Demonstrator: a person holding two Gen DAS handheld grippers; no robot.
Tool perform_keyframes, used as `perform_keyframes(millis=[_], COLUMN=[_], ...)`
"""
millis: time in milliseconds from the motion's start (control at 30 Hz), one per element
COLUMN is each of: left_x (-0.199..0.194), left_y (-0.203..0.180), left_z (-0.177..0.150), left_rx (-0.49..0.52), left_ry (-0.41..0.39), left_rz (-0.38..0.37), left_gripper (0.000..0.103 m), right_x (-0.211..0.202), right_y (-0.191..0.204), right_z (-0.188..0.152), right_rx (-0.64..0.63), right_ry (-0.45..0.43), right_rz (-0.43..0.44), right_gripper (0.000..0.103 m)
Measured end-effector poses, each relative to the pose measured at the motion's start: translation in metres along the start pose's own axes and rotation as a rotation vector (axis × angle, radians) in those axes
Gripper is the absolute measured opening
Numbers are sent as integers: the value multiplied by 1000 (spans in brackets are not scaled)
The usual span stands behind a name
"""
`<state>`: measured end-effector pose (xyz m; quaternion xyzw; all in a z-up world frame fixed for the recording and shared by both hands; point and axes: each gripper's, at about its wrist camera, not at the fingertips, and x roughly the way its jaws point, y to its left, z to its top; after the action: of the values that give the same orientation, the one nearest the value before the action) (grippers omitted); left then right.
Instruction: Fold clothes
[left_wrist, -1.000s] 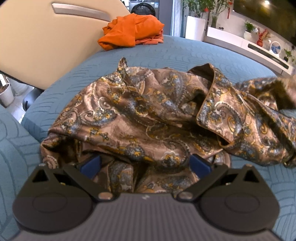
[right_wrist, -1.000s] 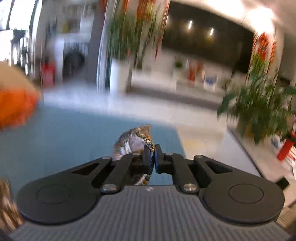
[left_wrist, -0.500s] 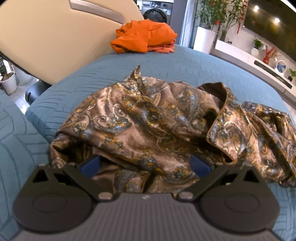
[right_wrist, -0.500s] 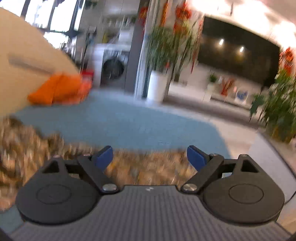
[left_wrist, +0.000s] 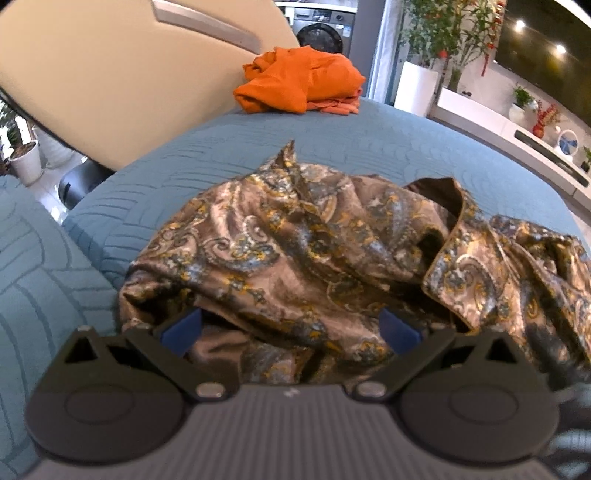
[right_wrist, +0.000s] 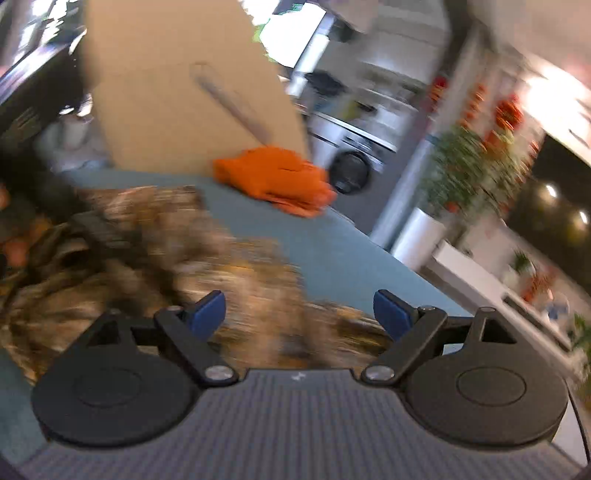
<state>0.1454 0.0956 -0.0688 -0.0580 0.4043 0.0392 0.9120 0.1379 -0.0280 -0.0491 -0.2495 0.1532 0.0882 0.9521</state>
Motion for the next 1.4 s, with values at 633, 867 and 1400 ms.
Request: perform_keyframes(millis=[633, 867, 1400], left_x=[3, 3, 4], left_y=[9, 7, 9], left_z=[2, 1, 1], left_rx=[-65, -53, -60], left_ry=[4, 4, 3], left_rz=[-36, -26, -6], left_gripper=[103, 103, 103], right_x=[22, -6, -1], right_y=[-68, -166, 27], right_z=[1, 1, -6], right_rx=[252, 492, 61], right_ry=[57, 39, 56], right_rz=[-103, -136, 49], right_gripper=[7, 7, 83])
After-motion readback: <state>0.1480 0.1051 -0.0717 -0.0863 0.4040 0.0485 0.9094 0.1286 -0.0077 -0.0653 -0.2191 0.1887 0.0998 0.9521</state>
